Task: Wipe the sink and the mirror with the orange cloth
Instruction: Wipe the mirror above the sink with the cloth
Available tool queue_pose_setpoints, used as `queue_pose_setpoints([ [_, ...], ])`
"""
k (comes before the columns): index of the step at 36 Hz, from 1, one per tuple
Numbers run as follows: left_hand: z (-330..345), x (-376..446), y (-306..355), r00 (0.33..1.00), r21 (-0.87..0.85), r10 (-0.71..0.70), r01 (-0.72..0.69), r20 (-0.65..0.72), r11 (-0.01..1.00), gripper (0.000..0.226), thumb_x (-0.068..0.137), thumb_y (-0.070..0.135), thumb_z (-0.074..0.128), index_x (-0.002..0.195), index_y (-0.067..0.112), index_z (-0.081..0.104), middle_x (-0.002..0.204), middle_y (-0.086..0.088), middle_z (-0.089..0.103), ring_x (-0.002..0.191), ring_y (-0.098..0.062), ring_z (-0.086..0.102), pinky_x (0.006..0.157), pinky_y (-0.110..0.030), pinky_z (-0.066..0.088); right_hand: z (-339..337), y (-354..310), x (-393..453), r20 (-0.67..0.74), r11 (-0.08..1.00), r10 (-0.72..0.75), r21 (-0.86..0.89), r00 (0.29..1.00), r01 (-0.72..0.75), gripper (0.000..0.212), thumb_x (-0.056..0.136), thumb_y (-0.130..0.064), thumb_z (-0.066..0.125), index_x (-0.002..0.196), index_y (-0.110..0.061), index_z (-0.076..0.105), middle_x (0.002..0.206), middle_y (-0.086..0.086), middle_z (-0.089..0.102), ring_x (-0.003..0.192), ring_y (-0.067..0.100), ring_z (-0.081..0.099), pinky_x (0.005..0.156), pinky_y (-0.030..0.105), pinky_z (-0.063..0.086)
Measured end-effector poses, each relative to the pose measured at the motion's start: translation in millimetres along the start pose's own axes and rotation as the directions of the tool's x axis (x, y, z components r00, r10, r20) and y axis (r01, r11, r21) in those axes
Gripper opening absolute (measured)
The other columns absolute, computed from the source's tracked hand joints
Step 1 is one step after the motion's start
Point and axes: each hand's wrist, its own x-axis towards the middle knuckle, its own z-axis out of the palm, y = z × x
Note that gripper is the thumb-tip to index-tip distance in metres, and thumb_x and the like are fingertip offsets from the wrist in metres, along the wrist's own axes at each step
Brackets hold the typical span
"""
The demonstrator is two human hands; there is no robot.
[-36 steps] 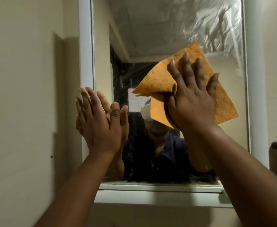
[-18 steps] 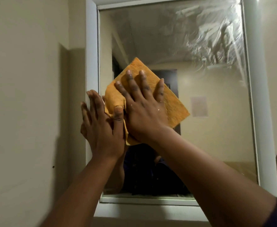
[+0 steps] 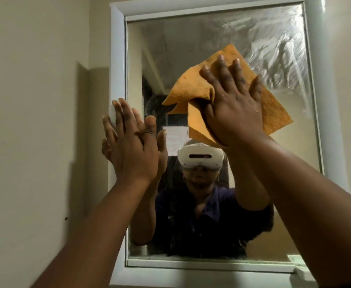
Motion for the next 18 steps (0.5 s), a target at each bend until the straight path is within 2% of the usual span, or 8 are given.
queue_pose_setpoints([
  [6, 2.8, 1.0, -3.9, 1.000, 0.020, 0.011, -0.011, -0.017, 1.000, 0.072, 0.087, 0.060, 0.012, 0.149, 0.027, -0.007, 0.158, 0.010, -0.003, 0.145, -0.017, -0.013, 0.114, -0.042, -0.005, -4.7, 18.7, -27.6, 0.012, 0.995, 0.099, -0.025, 0.995, -0.099, 0.060, 0.095, -0.051, 0.027, 0.150, -0.034, 0.009, 0.160, -0.003, -0.006, 0.146, 0.020, -0.013, 0.113, 0.051, -0.012],
  [9, 10.8, 7.2, -15.1, 0.999, 0.115, 0.038, -0.035, -0.030, 0.993, 0.069, 0.096, 0.054, 0.026, 0.148, 0.025, -0.009, 0.159, 0.006, -0.006, 0.145, -0.020, -0.012, 0.116, -0.042, -0.003, -2.3, 18.3, -48.4, 0.020, 0.991, 0.130, -0.003, 0.991, -0.130, 0.064, 0.090, -0.048, 0.026, 0.151, -0.032, 0.011, 0.160, -0.001, -0.005, 0.145, 0.021, -0.013, 0.112, 0.050, -0.013],
  [11, 18.3, 14.3, -24.6, 0.998, 0.233, 0.065, -0.062, -0.004, 0.971, 0.072, 0.096, 0.055, 0.029, 0.150, 0.022, -0.007, 0.159, 0.001, -0.011, 0.146, -0.022, -0.011, 0.118, -0.047, -0.002, 1.1, 13.8, -62.1, 0.003, 0.993, 0.118, 0.006, 0.993, -0.118, 0.065, 0.089, -0.047, 0.026, 0.150, -0.029, 0.016, 0.160, 0.002, 0.001, 0.146, 0.022, -0.009, 0.112, 0.050, -0.012],
  [13, 19.5, 16.1, -23.3, 0.998, 0.273, 0.063, -0.062, 0.007, 0.960, 0.074, 0.095, 0.057, 0.031, 0.150, 0.021, -0.003, 0.159, -0.001, -0.010, 0.146, -0.023, -0.010, 0.118, -0.051, -0.001, 6.1, 8.9, -71.0, -0.009, 0.995, 0.102, 0.006, 0.995, -0.102, 0.065, 0.088, -0.047, 0.026, 0.150, -0.026, 0.021, 0.159, 0.004, 0.007, 0.146, 0.025, -0.003, 0.111, 0.050, -0.010],
  [16, 11.6, 7.2, -3.4, 1.000, 0.100, -0.019, 0.017, 0.019, 0.995, 0.072, 0.092, 0.064, 0.017, 0.147, 0.028, -0.012, 0.158, 0.006, -0.008, 0.144, -0.023, -0.016, 0.114, -0.050, -0.007, 11.8, 2.7, -72.8, -0.011, 0.995, 0.097, -0.021, 0.995, -0.097, 0.065, 0.088, -0.045, 0.028, 0.149, -0.023, 0.024, 0.158, 0.008, 0.012, 0.145, 0.031, 0.004, 0.111, 0.053, -0.007],
  [18, 8.1, 4.2, 4.9, 1.000, 0.053, -0.021, 0.022, -0.010, 0.998, 0.080, 0.080, 0.071, 0.002, 0.148, 0.029, -0.010, 0.158, 0.007, -0.008, 0.144, -0.022, -0.018, 0.113, -0.049, -0.008, 12.1, -2.0, -66.8, 0.000, 0.996, 0.079, -0.040, 0.997, -0.079, 0.065, 0.088, -0.045, 0.028, 0.149, -0.023, 0.023, 0.158, 0.010, 0.012, 0.145, 0.033, 0.004, 0.110, 0.055, -0.006],
])
